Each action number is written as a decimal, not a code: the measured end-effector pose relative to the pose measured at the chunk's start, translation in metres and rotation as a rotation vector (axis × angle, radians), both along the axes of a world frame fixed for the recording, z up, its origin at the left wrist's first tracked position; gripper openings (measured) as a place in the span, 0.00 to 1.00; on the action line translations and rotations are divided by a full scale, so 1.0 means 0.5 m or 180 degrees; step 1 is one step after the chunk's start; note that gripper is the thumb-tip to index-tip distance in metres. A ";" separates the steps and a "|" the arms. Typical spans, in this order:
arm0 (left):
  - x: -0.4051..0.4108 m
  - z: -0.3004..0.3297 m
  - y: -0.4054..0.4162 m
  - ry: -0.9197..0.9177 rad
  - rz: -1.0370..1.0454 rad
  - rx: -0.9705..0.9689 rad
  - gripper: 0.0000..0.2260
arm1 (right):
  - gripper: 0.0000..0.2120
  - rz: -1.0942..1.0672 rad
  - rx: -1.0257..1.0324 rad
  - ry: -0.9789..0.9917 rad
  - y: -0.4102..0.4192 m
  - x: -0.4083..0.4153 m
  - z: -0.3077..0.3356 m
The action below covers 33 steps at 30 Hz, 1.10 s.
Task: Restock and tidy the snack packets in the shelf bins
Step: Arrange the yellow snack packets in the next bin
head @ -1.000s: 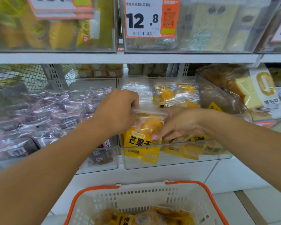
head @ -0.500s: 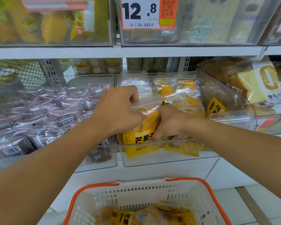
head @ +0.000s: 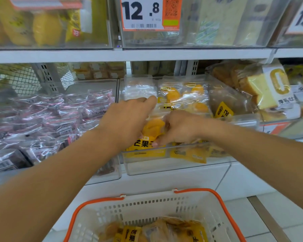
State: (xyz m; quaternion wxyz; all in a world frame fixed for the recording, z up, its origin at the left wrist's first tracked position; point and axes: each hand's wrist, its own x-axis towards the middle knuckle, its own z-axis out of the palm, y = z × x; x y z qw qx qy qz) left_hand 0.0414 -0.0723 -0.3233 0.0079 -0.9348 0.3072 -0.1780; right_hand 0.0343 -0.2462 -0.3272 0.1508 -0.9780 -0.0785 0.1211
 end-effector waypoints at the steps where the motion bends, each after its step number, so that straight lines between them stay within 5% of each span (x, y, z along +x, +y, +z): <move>1: 0.000 -0.001 0.002 0.0046 -0.0038 -0.0083 0.26 | 0.21 0.0033 -0.0074 -0.0030 -0.012 -0.012 0.031; 4: 0.001 0.002 0.012 0.0220 -0.0097 -0.0272 0.21 | 0.31 0.0129 -0.0062 -0.0475 -0.077 -0.054 0.136; 6: 0.006 -0.001 0.016 0.0160 -0.0110 -0.0273 0.20 | 0.35 0.0232 -0.0962 -0.0376 -0.131 -0.075 0.169; 8: 0.009 -0.002 0.017 0.0171 -0.0089 -0.0307 0.19 | 0.24 0.0034 -0.1713 0.0100 -0.175 -0.082 0.159; 10: 0.012 -0.001 0.017 0.0215 -0.0077 -0.0362 0.18 | 0.05 0.0038 -0.1696 0.0009 -0.201 -0.077 0.138; 11: 0.014 -0.002 0.017 0.0234 -0.0086 -0.0363 0.18 | 0.04 0.0153 -0.1577 -0.0258 -0.207 -0.075 0.136; 17: 0.023 0.003 0.028 0.0490 -0.0270 -0.0386 0.18 | 0.04 0.0780 0.0317 -0.1085 -0.114 -0.081 0.142; 20: 0.023 0.014 0.044 0.0771 -0.0468 -0.0569 0.12 | 0.07 0.0928 0.0235 -0.1357 -0.044 -0.046 0.060; 22: 0.021 0.016 0.054 0.0924 -0.0591 -0.0999 0.17 | 0.10 0.0930 0.0386 -0.1557 -0.010 -0.029 0.022; 25: 0.016 0.020 0.057 0.1080 -0.0543 -0.1330 0.27 | 0.08 0.0632 0.1867 -0.1450 0.001 -0.023 0.040; 28: 0.017 0.014 0.047 0.0824 -0.0314 -0.0724 0.24 | 0.11 -0.0249 0.3286 -0.1473 -0.022 -0.003 0.063; 30: 0.020 0.010 0.040 0.0657 -0.0275 -0.0458 0.21 | 0.19 -0.0750 0.2414 -0.1674 -0.054 0.024 0.052; 33: 0.020 0.010 0.037 0.0684 -0.0217 -0.0418 0.20 | 0.31 -0.0962 0.0122 -0.0404 -0.101 0.046 0.010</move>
